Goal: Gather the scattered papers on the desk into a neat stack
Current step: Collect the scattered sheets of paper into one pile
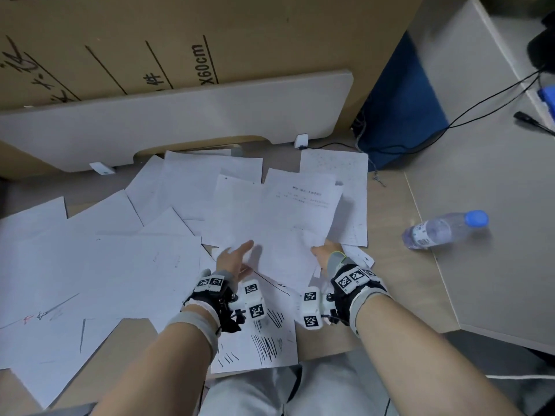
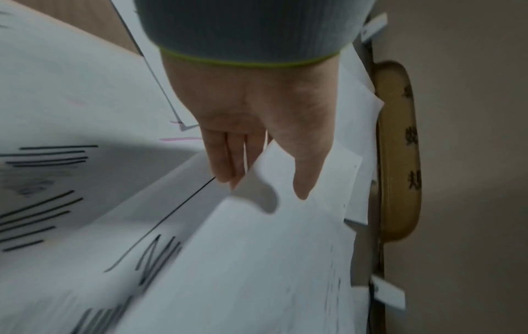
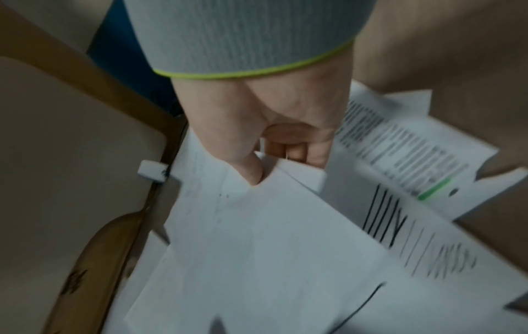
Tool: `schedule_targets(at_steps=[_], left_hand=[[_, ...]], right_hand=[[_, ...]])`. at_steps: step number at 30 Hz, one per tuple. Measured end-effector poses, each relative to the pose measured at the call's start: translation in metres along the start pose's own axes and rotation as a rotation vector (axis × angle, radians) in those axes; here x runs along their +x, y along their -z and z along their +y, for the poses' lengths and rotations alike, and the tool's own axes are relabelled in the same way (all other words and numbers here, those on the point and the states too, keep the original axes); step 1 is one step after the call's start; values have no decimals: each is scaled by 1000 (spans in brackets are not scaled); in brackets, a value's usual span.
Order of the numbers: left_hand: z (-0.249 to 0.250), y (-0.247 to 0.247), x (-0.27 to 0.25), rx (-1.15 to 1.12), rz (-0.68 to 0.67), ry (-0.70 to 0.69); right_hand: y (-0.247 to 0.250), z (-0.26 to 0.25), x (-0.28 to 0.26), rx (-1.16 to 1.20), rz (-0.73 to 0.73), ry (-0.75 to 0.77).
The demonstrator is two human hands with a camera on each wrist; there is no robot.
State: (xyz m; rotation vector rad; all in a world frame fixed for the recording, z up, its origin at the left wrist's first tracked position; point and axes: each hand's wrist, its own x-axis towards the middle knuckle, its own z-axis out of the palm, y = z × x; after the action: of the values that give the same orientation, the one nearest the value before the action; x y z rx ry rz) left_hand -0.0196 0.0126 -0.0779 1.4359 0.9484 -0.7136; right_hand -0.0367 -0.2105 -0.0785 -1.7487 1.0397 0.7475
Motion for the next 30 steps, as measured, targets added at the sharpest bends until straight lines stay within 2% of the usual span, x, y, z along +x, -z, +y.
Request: schedule_targets(at_steps=[3, 6, 14, 16, 18, 20, 26, 30], left_hand=[[5, -2, 7, 82, -67, -33], [7, -21, 13, 308, -144, 3], [23, -96, 34, 826, -136, -117], [29, -115, 45, 847, -80, -177], [36, -127, 54, 866, 15, -259], [41, -141, 65, 878, 51, -276], [59, -171, 73, 708, 18, -217], [67, -183, 72, 705, -21, -213]], right_hand=[[19, 14, -1, 16, -18, -120], [31, 16, -5, 17, 32, -187], [63, 3, 27, 188, 237, -29], [80, -5, 41, 182, 263, -44], [92, -12, 55, 65, 286, -76], [101, -21, 69, -44, 298, -94], [115, -49, 98, 24, 263, -204], [120, -58, 104, 136, 227, -247]])
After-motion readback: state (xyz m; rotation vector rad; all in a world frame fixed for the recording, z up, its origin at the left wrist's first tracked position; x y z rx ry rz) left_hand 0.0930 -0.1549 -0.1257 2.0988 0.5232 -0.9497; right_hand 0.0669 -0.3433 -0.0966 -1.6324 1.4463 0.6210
